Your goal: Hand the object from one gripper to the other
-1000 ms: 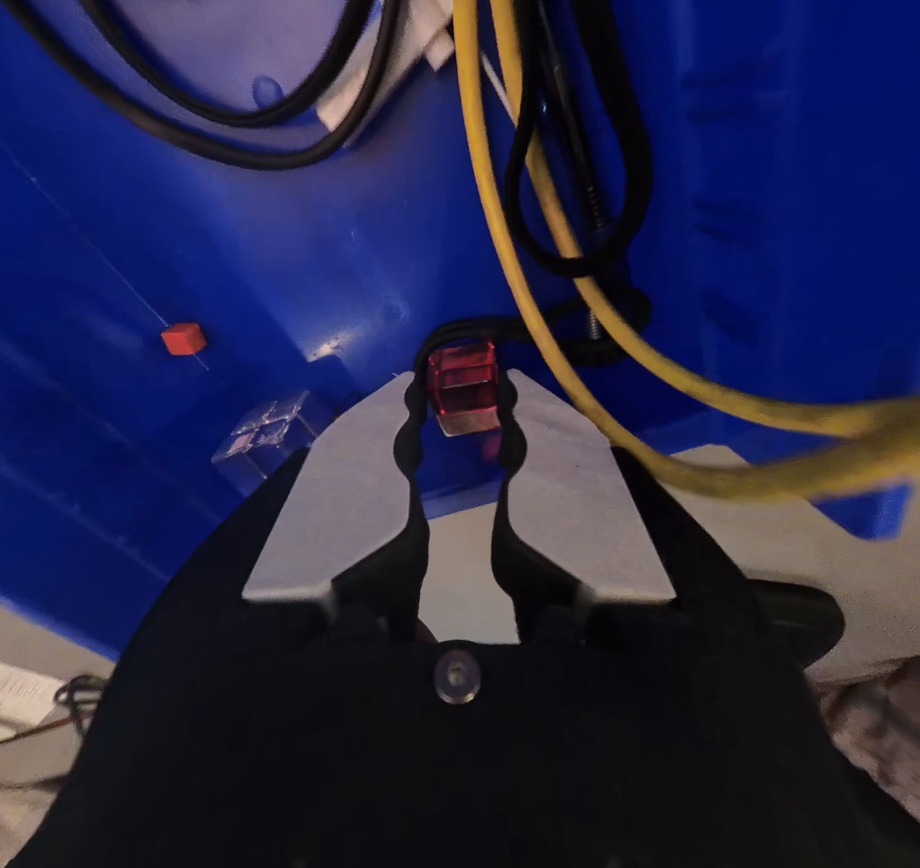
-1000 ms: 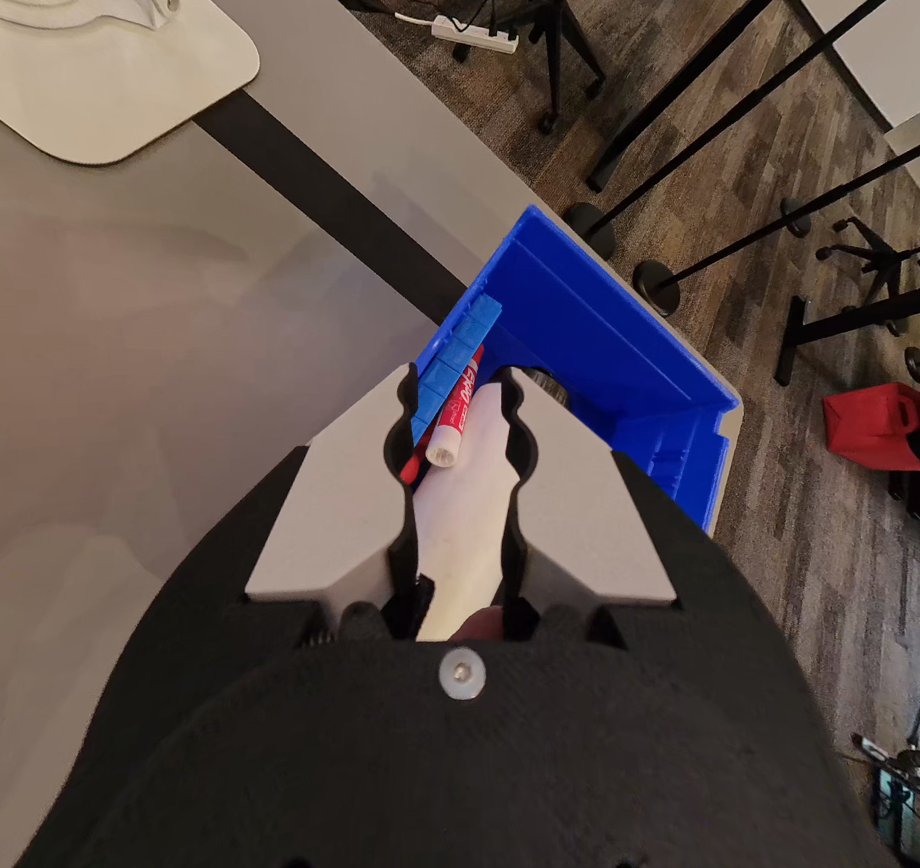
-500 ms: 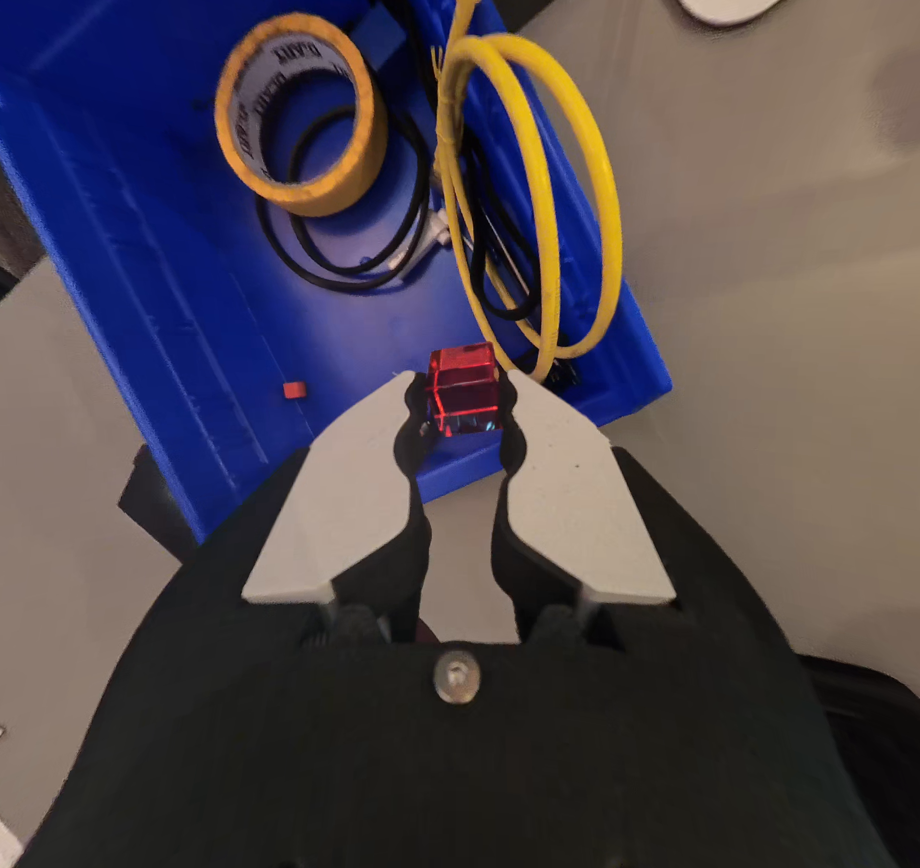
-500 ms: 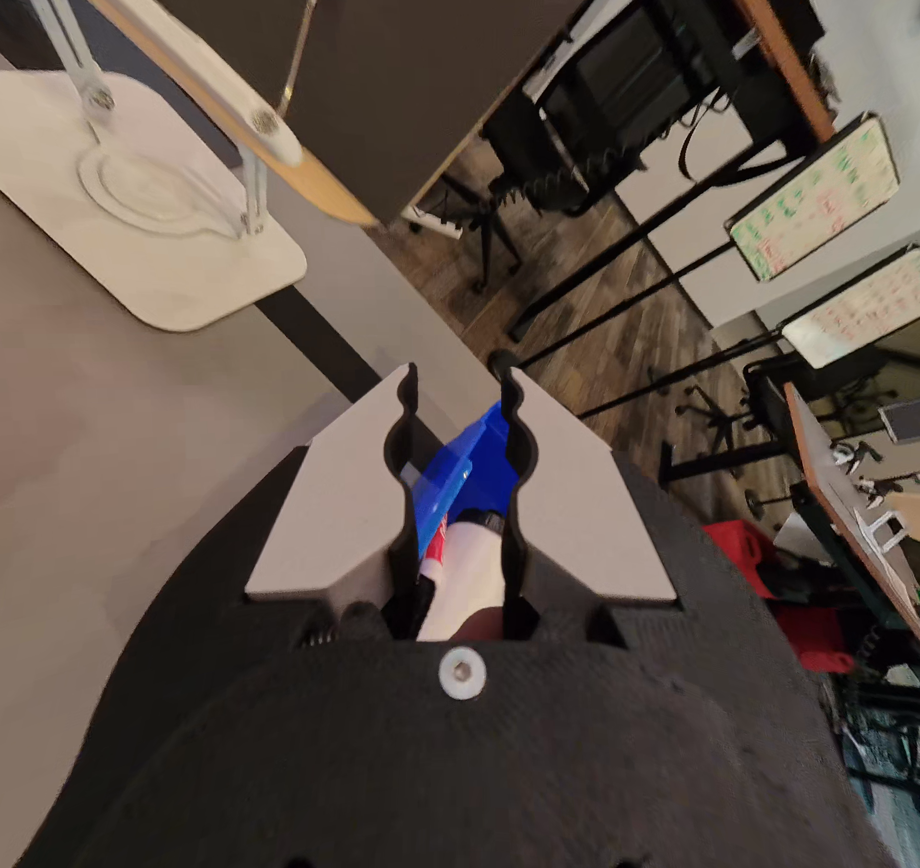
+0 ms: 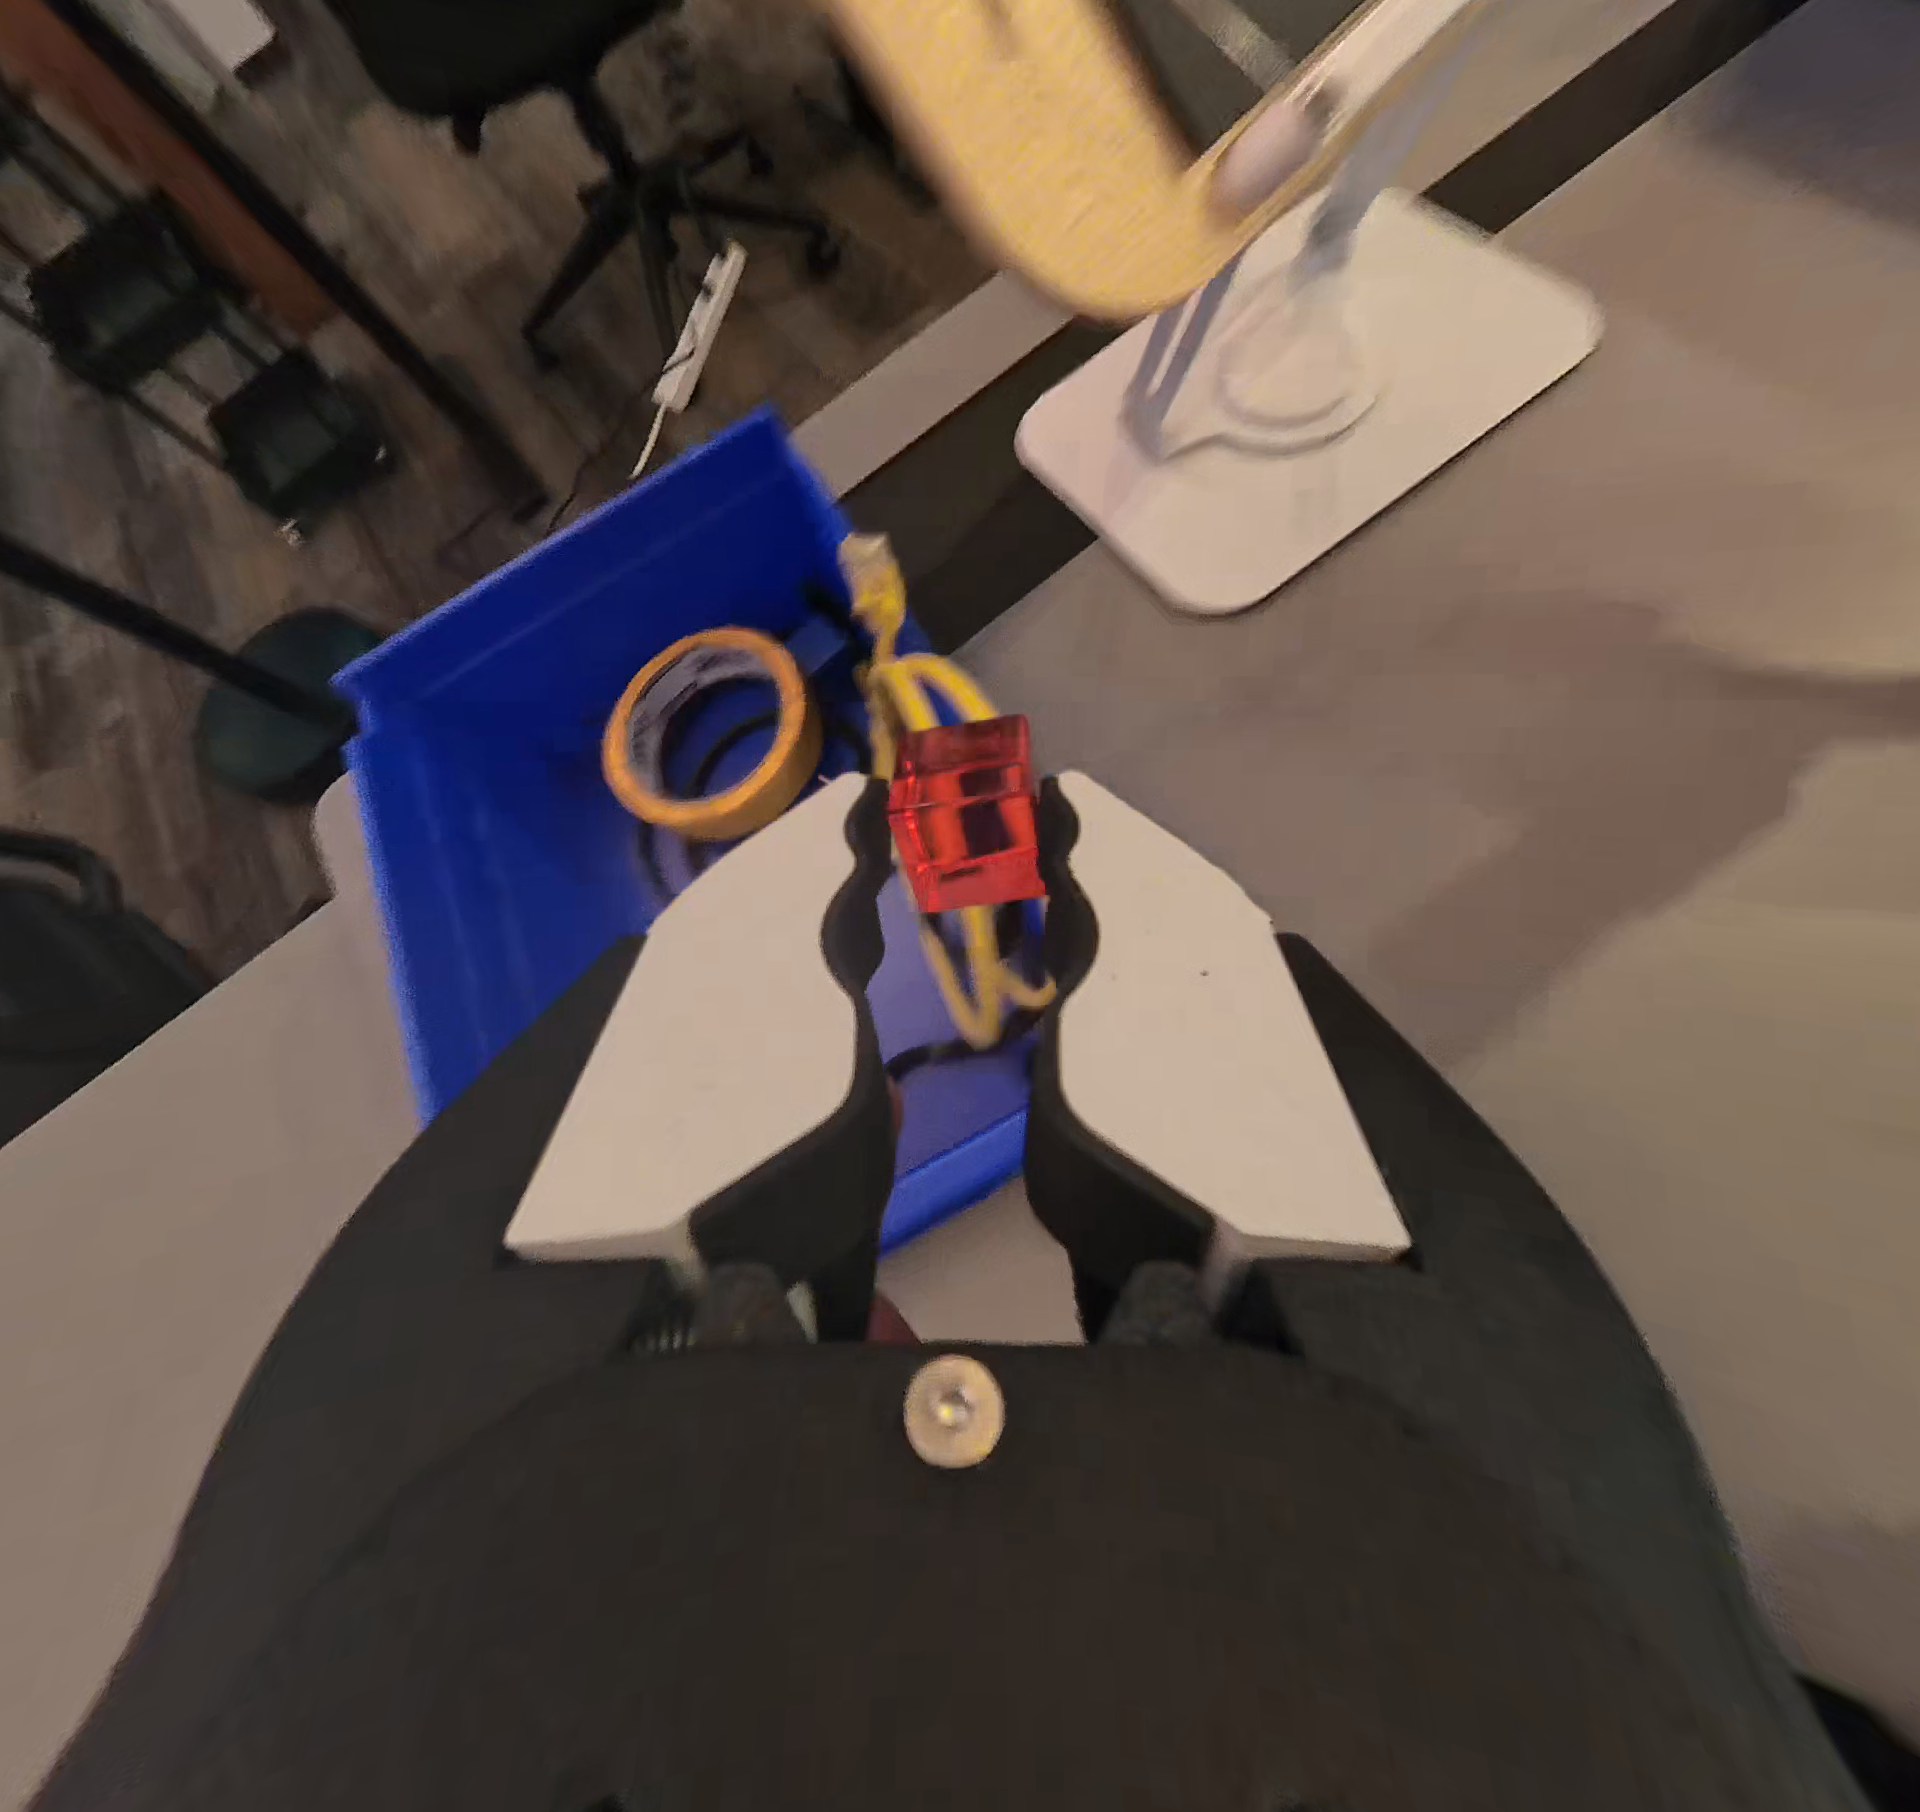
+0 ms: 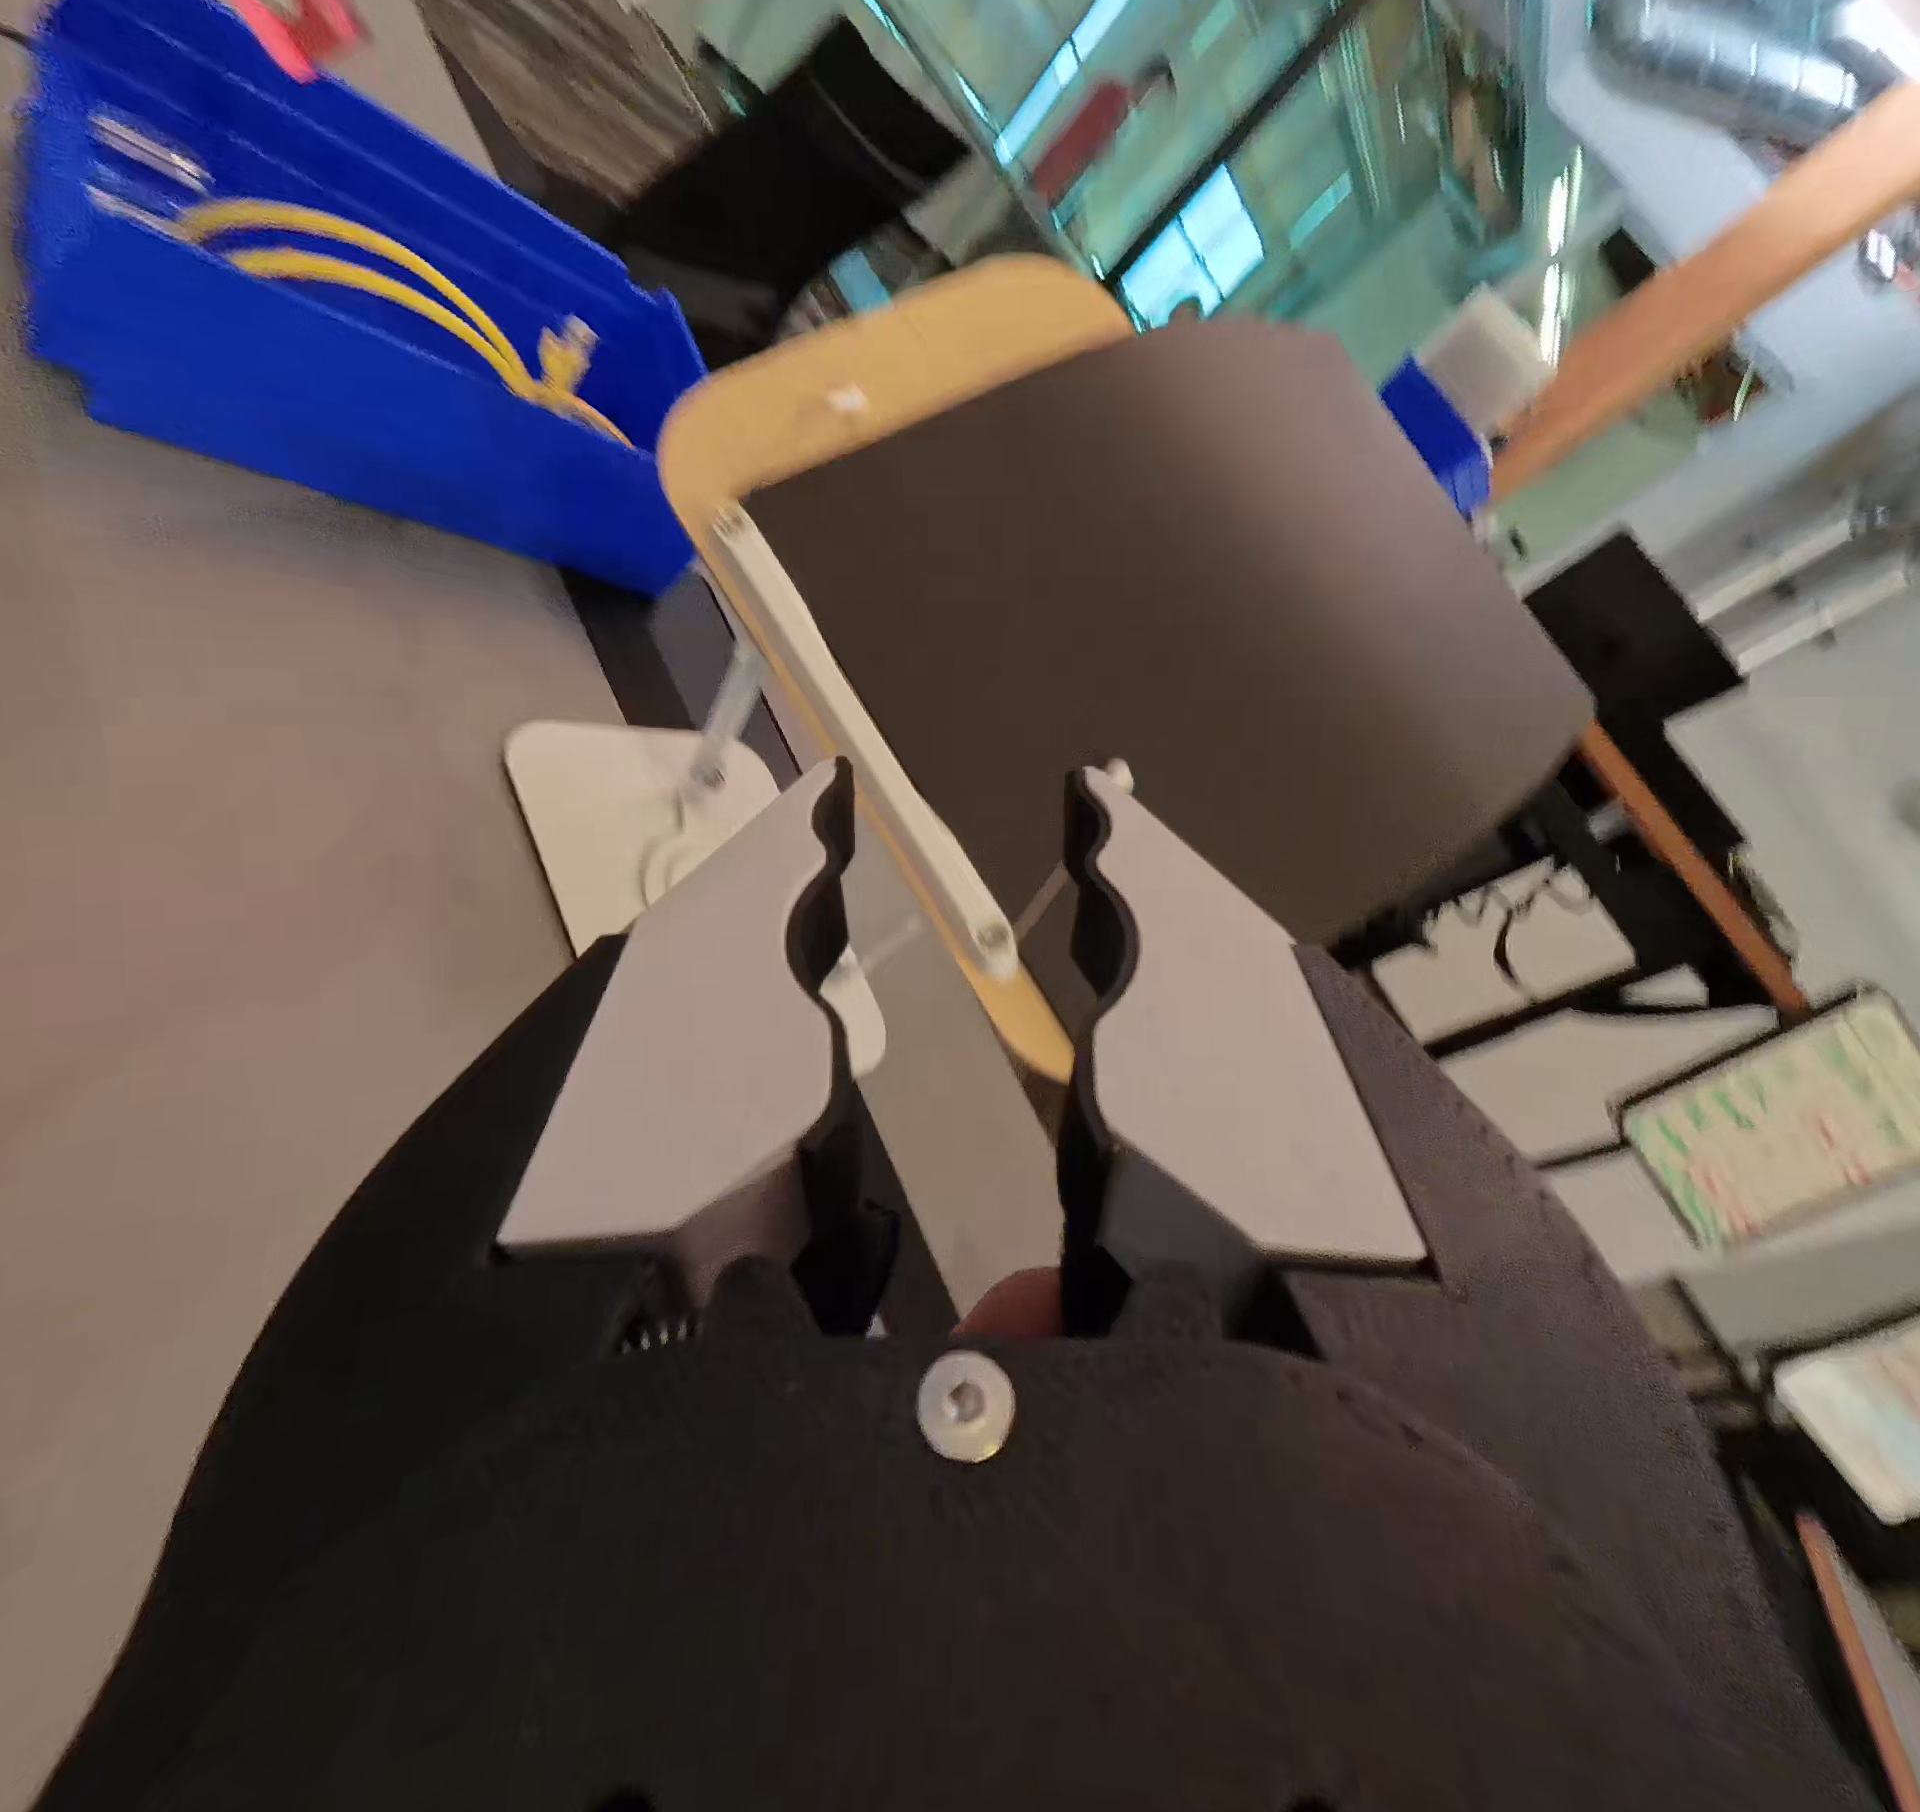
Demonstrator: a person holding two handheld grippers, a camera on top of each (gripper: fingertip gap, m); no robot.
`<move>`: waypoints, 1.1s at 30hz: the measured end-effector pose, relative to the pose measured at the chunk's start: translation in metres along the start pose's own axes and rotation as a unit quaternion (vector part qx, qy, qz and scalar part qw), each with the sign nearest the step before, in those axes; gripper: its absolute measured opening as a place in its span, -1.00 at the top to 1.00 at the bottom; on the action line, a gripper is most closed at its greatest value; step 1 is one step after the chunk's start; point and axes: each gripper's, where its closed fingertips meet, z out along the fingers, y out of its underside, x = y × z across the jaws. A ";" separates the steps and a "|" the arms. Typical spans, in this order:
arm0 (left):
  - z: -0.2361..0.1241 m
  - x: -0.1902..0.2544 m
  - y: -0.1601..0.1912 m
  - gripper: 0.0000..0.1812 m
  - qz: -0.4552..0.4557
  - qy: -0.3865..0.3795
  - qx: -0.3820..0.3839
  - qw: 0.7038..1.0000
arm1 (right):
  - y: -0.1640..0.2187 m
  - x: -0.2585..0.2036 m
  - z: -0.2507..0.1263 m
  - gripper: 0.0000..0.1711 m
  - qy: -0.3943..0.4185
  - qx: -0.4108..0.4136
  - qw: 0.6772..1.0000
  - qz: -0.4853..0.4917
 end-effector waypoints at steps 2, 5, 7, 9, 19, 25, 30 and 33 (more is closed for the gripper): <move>-0.004 0.021 -0.018 0.70 -0.024 0.032 0.039 0.998 | -0.025 -0.023 0.008 0.53 -0.018 0.044 0.998 -0.037; -0.015 0.050 -0.044 0.69 -0.036 0.061 0.099 0.992 | -0.053 -0.061 0.023 0.45 -0.039 0.079 0.993 -0.082; -0.021 0.068 -0.058 0.70 -0.027 0.066 0.129 0.989 | -0.068 -0.088 0.034 0.38 -0.047 0.090 0.988 -0.112; -0.027 0.088 -0.069 0.70 -0.020 0.078 0.151 0.985 | -0.083 -0.111 0.043 0.36 -0.045 0.106 0.984 -0.134; -0.055 0.187 -0.082 0.70 0.008 0.314 0.158 0.936 | -0.126 -0.161 0.028 0.49 -0.035 0.234 0.944 -0.228; -0.083 0.209 -0.084 0.70 0.072 0.411 0.186 0.890 | -0.149 -0.166 0.002 0.57 -0.030 0.305 0.920 -0.243; -0.088 0.230 -0.077 0.70 0.098 0.467 0.169 0.862 | -0.158 -0.173 -0.007 0.62 -0.030 0.315 0.912 -0.262; -0.088 0.238 -0.077 0.70 0.102 0.487 0.164 0.852 | -0.159 -0.178 -0.008 0.70 -0.041 0.313 0.910 -0.267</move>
